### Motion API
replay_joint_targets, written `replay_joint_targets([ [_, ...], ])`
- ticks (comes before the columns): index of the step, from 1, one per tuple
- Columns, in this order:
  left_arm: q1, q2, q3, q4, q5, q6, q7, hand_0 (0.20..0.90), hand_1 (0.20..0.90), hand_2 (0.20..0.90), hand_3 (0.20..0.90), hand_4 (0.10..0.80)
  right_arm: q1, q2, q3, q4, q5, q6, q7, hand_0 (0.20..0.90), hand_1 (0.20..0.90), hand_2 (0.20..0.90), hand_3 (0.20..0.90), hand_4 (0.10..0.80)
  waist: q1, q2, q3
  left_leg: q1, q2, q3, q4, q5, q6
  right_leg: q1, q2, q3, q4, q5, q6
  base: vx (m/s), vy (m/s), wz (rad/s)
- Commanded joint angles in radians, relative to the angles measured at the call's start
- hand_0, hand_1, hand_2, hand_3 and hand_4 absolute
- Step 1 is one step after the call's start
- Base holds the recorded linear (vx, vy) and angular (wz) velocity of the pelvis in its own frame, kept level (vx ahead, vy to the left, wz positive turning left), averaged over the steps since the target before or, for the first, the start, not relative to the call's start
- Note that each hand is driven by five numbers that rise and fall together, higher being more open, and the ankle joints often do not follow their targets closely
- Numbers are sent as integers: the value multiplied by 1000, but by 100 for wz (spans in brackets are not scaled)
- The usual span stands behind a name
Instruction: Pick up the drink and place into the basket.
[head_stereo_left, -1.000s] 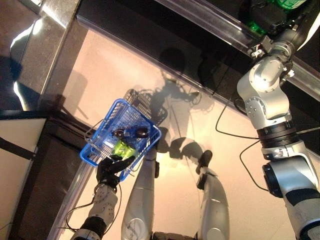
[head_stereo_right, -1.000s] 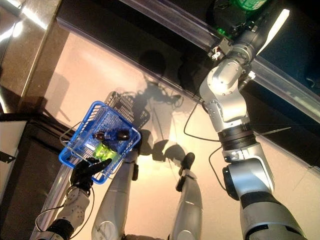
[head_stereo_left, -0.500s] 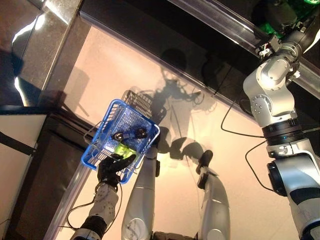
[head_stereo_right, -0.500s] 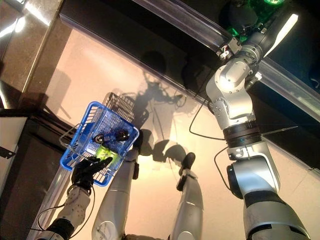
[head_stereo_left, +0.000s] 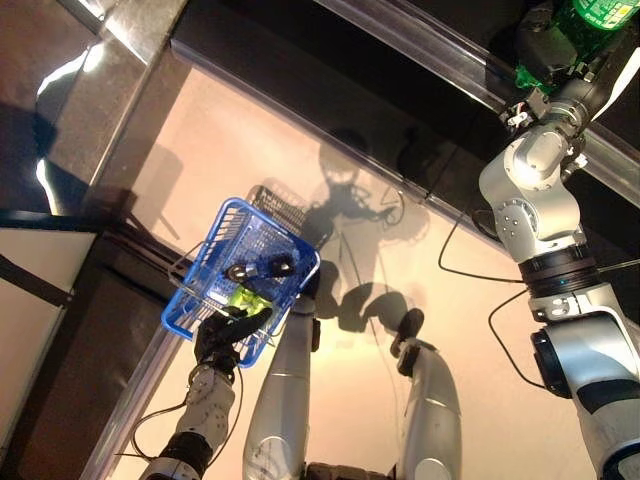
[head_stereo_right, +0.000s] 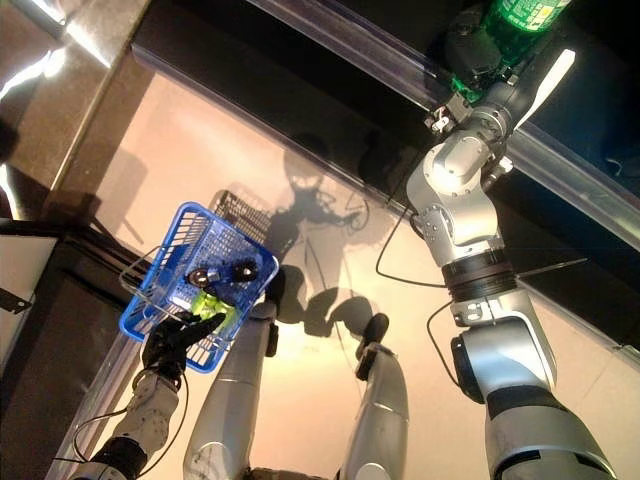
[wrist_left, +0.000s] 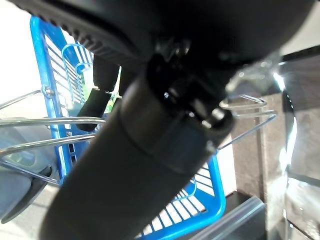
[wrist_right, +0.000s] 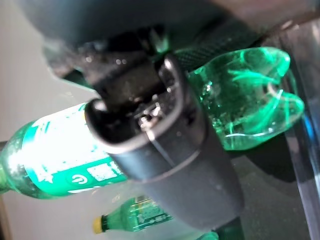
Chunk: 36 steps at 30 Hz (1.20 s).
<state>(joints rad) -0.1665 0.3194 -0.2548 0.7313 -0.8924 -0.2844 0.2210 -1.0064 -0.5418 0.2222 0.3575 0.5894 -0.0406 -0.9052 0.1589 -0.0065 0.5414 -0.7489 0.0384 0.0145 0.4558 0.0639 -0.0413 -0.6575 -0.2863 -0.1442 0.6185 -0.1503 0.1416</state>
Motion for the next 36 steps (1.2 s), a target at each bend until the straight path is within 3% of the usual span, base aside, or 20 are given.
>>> replay_joint_targets([
  [1,108,5,12,-112,4,-153,-44,300,300,300,200,100,-99,-134,-63,-247,-166,-77,67,300,300,300,200,100,8,67,-21,83,-7,-33,129,-169,31,30,34,-30,-38,78,-63,-95,25,-4],
  [5,121,10,41,-180,1,-207,-52,300,300,300,200,100,-46,-128,-72,-352,-203,-55,143,300,300,300,200,100,-1,72,-21,145,-4,-25,108,-163,23,77,28,-30,-27,58,-76,-77,21,-4],
  [14,151,42,99,-393,43,-218,-62,300,300,300,200,100,108,-65,-65,-558,-230,4,362,300,300,300,200,100,-12,82,-21,285,-7,-26,84,-152,6,193,9,-34,16,10,-103,-6,17,3],
  [15,153,44,101,-408,51,-217,-61,300,300,300,200,100,116,-63,-60,-569,-227,9,371,300,300,300,200,100,-12,84,-21,295,-8,-27,78,-148,4,202,8,-34,14,9,-104,-1,63,2],
  [16,168,48,111,-494,52,-223,-92,300,300,300,200,100,166,-42,-33,-620,-210,40,453,300,300,300,200,100,-11,95,-21,364,-11,-28,21,-112,-5,263,7,-38,-15,5,-107,-6,65,4],
  [21,177,54,123,-615,79,-228,-124,300,300,300,200,100,235,7,12,-672,-179,58,546,300,300,300,200,100,-4,99,-21,428,-13,-34,-46,-77,-13,326,12,-50,-62,10,-107,-34,14,4],
  [28,199,101,148,-879,95,-111,-199,300,300,300,200,100,326,90,112,-738,-150,84,605,300,300,300,200,100,41,93,-69,493,-21,-72,-145,-36,-23,424,24,-104,-162,31,-100,7,-44,15],
  [36,184,163,141,-1060,86,-3,-296,300,300,300,200,100,350,155,223,-709,-119,105,550,300,300,300,200,100,106,90,-105,530,-34,-126,-213,-23,-26,513,31,-175,-250,52,-88,4,-75,23],
])
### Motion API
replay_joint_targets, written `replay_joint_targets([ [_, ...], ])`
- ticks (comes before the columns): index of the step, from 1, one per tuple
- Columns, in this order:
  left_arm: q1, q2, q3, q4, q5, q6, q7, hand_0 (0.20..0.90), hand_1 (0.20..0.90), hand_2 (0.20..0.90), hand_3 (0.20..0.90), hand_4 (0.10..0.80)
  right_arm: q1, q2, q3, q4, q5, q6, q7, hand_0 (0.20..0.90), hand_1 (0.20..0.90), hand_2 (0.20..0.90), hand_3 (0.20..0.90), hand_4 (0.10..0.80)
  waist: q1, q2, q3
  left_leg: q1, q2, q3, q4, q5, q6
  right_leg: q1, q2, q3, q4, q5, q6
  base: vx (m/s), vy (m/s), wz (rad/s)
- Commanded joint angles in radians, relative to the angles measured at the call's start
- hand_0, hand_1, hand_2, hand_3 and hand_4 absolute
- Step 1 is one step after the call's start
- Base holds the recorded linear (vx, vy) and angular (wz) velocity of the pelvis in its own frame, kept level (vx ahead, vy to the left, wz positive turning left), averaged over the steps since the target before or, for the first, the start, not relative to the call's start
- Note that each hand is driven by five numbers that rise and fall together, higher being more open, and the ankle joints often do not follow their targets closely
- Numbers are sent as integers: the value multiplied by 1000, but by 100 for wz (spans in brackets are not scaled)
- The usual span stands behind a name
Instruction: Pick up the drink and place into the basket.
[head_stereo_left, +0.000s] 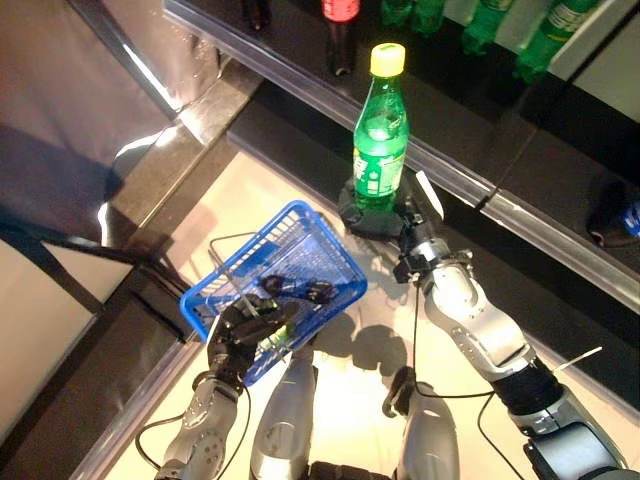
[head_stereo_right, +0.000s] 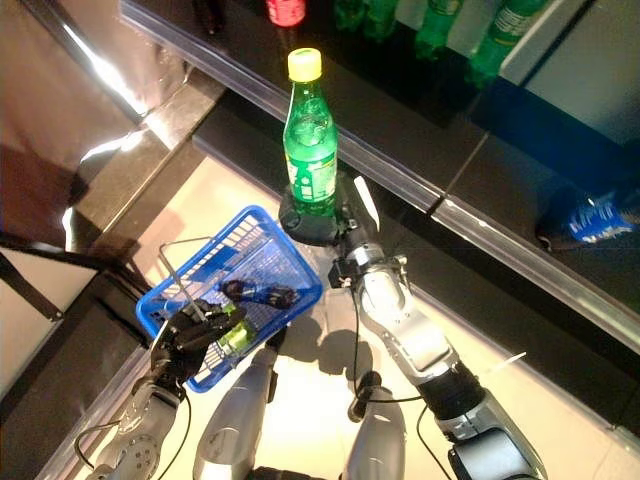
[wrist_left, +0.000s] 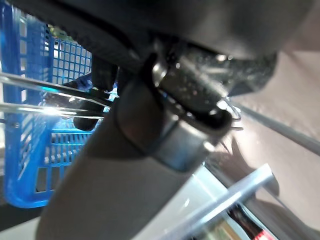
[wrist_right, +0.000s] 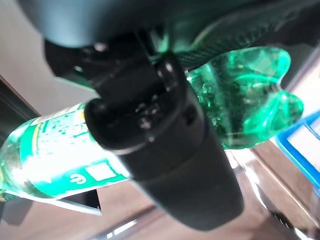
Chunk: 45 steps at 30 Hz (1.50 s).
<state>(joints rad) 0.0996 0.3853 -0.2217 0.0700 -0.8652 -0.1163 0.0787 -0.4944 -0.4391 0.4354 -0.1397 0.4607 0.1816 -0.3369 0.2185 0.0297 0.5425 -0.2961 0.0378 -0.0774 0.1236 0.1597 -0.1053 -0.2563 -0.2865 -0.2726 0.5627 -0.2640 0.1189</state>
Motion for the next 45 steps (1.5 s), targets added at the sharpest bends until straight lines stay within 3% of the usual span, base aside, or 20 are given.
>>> replay_joint_targets([
  [1,-83,106,109,-410,53,-165,-177,300,300,300,200,100,-160,62,23,-198,0,-118,-25,300,300,300,200,100,55,53,-107,90,-35,-41,108,-120,37,130,32,-55,-208,166,-63,30,-106,47],
  [11,-146,180,78,-520,-57,-88,-363,300,300,300,200,100,-161,121,115,-42,10,-140,-111,300,300,300,200,100,124,39,-162,132,-41,-116,11,-80,30,225,51,-133,-326,200,-45,25,-82,27],
  [22,-217,191,31,-547,-81,-8,-535,300,300,300,200,100,-139,236,203,262,-1,-144,-157,300,300,300,200,100,184,29,-195,146,-56,-179,13,-85,27,280,48,-189,-340,196,-40,58,-65,21],
  [28,-242,178,8,-552,-61,21,-584,300,300,300,200,100,-121,301,237,424,23,-168,-146,300,300,300,200,100,207,28,-188,161,-49,-196,11,-105,18,295,56,-192,-327,168,-41,56,-84,13],
  [41,-264,175,59,-562,-48,-47,-588,300,300,300,200,100,-53,336,279,638,-110,-168,-139,300,300,300,200,100,223,39,-176,145,-59,-221,11,-109,14,275,53,-202,-306,158,-40,0,-15,1],
  [45,-276,183,74,-570,-31,-53,-590,300,300,300,200,100,-38,347,279,715,-79,-183,-132,300,300,300,200,100,230,37,-174,147,-61,-226,13,-111,15,278,50,-207,-301,155,-38,17,-8,1],
])
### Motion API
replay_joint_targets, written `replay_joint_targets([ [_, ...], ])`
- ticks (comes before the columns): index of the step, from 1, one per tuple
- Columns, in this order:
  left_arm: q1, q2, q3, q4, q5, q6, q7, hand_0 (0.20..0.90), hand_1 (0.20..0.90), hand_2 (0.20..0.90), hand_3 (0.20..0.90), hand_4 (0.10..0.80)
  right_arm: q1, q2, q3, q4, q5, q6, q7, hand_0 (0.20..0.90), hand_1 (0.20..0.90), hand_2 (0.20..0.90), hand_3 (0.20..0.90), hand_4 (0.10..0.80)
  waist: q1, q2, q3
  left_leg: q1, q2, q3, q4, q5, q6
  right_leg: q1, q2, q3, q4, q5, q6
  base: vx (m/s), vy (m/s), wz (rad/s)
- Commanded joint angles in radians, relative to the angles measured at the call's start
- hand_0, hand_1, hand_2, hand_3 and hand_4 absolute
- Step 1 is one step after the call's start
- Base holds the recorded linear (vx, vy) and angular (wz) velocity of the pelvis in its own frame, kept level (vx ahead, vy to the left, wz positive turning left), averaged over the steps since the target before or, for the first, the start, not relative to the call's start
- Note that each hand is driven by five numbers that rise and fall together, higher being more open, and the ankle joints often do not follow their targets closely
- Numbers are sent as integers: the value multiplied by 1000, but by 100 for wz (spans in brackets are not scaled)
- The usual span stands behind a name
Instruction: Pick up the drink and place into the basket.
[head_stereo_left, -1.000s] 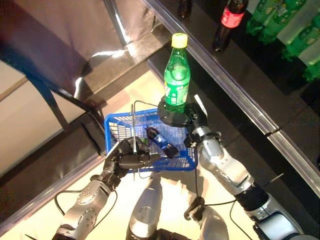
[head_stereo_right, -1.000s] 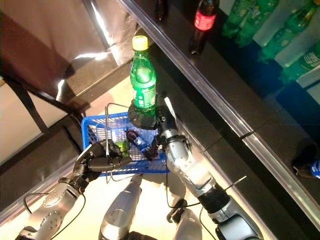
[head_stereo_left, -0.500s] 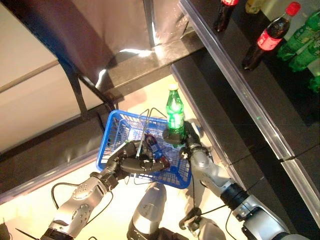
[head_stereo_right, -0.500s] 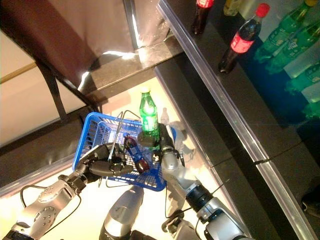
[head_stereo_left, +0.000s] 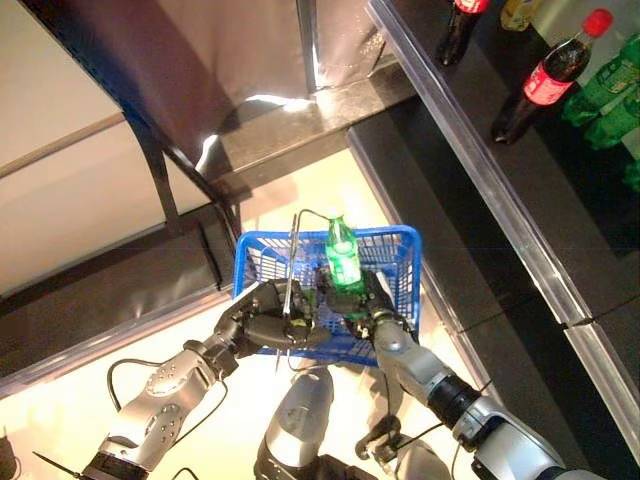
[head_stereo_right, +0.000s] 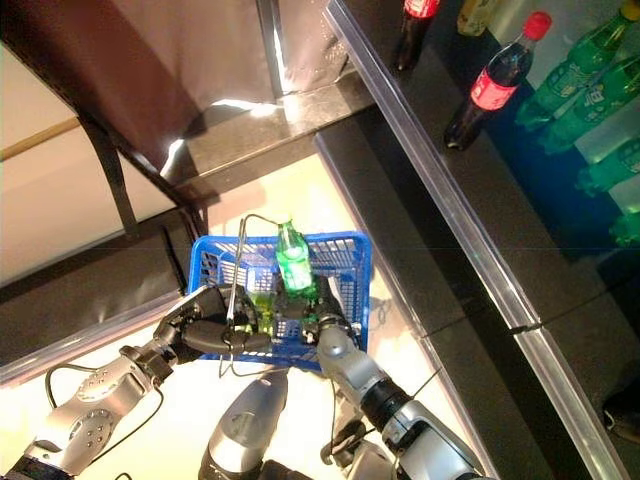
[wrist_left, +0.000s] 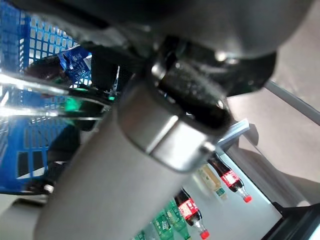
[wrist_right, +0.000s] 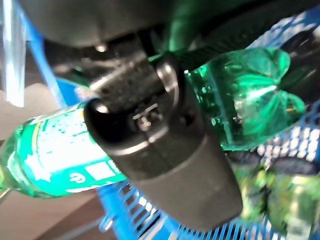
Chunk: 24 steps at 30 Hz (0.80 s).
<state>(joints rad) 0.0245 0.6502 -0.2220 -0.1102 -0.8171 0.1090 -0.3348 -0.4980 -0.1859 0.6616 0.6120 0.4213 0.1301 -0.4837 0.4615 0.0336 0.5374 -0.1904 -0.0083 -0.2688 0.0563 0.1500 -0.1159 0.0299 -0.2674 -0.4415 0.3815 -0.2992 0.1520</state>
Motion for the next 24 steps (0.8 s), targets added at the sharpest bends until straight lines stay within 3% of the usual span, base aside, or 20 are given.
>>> replay_joint_targets([
  [1,-206,-81,76,-393,-77,-278,-178,300,300,300,200,100,-28,98,49,-14,-32,-138,19,300,300,300,200,100,-12,32,-170,41,-16,-36,81,-102,26,-9,30,-38,-118,190,-71,33,-14,9],
  [14,-285,-85,52,-449,-84,-235,-230,300,300,300,200,100,-23,107,44,237,-140,-141,93,300,300,300,200,100,-6,43,-163,33,-28,-48,71,-97,35,-16,26,-38,-130,206,-56,10,-4,3],
  [22,-305,-75,34,-456,-68,-234,-214,300,300,300,200,100,-50,91,66,263,-200,-64,154,300,300,300,200,100,-7,46,-156,28,-34,-47,66,-94,40,-24,18,-36,-133,214,-48,0,0,0],
  [24,-305,-73,41,-456,-69,-232,-215,300,300,300,200,100,-61,85,73,292,-211,-5,191,300,300,300,200,100,-3,46,-156,29,-36,-48,65,-92,40,-22,17,-39,-134,215,-48,0,0,0],
])
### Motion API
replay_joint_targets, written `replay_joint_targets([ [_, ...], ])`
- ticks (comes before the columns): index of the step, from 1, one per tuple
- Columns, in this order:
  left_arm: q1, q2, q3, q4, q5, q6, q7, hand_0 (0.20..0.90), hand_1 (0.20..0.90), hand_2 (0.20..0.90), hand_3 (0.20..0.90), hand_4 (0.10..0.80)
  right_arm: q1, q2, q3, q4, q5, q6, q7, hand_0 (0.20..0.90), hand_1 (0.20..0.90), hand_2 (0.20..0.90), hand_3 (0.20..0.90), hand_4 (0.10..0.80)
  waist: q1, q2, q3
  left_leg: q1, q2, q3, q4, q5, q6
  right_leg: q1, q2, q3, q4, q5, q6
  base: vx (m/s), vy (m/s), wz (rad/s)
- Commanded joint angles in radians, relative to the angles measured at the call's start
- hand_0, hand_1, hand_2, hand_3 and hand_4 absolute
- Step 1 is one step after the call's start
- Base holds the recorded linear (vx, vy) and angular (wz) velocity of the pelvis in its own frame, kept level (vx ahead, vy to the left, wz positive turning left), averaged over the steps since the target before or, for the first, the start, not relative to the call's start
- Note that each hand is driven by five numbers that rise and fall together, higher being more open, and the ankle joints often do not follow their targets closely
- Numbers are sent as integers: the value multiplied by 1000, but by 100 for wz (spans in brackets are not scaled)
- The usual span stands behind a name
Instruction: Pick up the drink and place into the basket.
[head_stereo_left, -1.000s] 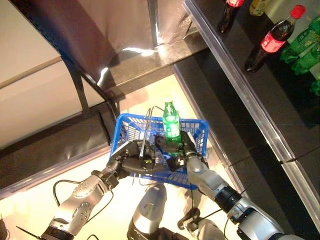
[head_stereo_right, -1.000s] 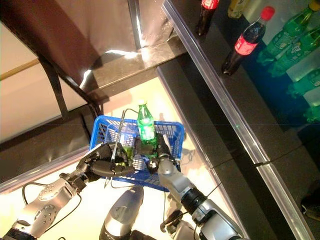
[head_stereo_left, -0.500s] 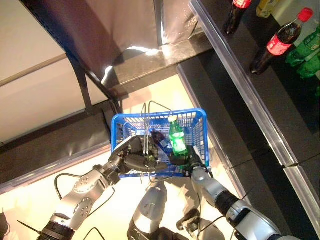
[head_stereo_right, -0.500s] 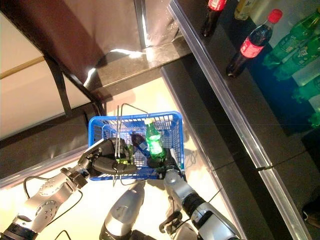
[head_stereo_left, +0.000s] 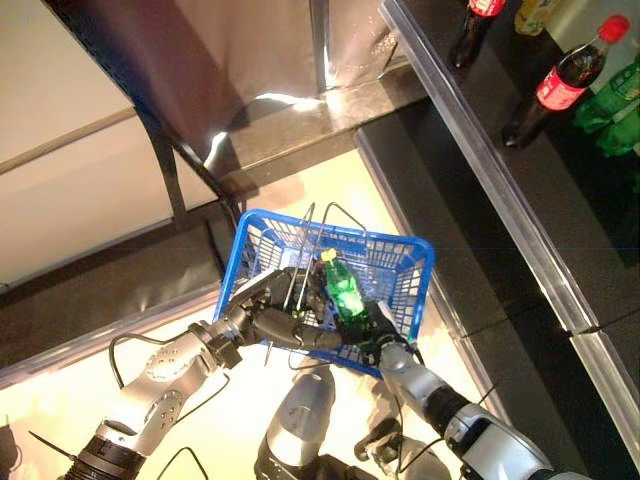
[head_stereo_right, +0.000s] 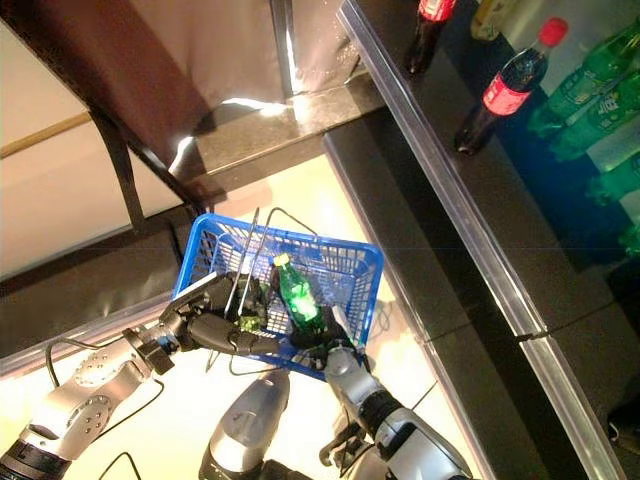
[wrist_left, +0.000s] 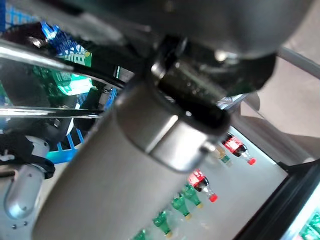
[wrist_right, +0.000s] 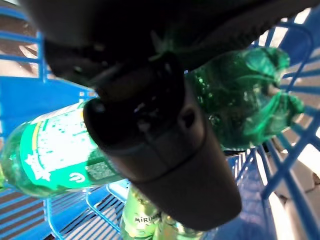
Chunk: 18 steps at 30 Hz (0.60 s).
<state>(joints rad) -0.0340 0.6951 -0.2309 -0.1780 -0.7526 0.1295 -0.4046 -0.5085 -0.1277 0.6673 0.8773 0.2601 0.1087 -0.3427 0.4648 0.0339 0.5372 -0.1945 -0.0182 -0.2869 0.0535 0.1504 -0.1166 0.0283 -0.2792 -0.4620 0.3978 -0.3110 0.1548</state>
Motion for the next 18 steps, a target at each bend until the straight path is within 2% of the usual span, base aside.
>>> replay_joint_targets([
  [1,-245,-118,53,-391,-132,-249,-145,300,300,300,200,100,-51,22,71,43,-46,32,57,300,300,300,200,100,-4,45,-156,34,-26,-32,66,-91,41,-19,29,-19,-151,227,-51,0,0,0],
  [9,-279,-118,40,-398,-116,-222,-140,300,300,300,200,100,-100,46,23,227,57,146,95,300,300,300,200,100,16,40,-145,33,-30,-45,72,-90,46,-12,28,-32,-141,226,-54,18,-10,4],
  [13,-298,-127,40,-410,-110,-180,-124,300,300,300,200,100,-110,45,-80,373,262,243,118,300,300,300,200,100,23,43,-143,39,-31,-51,77,-92,47,0,28,-38,-133,221,-57,60,6,12],
  [18,-306,-120,46,-426,-125,-162,-108,300,300,300,200,100,-100,7,-152,449,375,242,143,300,300,300,200,100,22,48,-140,38,-34,-54,82,-96,51,-3,25,-39,-124,217,-57,29,24,6],
])
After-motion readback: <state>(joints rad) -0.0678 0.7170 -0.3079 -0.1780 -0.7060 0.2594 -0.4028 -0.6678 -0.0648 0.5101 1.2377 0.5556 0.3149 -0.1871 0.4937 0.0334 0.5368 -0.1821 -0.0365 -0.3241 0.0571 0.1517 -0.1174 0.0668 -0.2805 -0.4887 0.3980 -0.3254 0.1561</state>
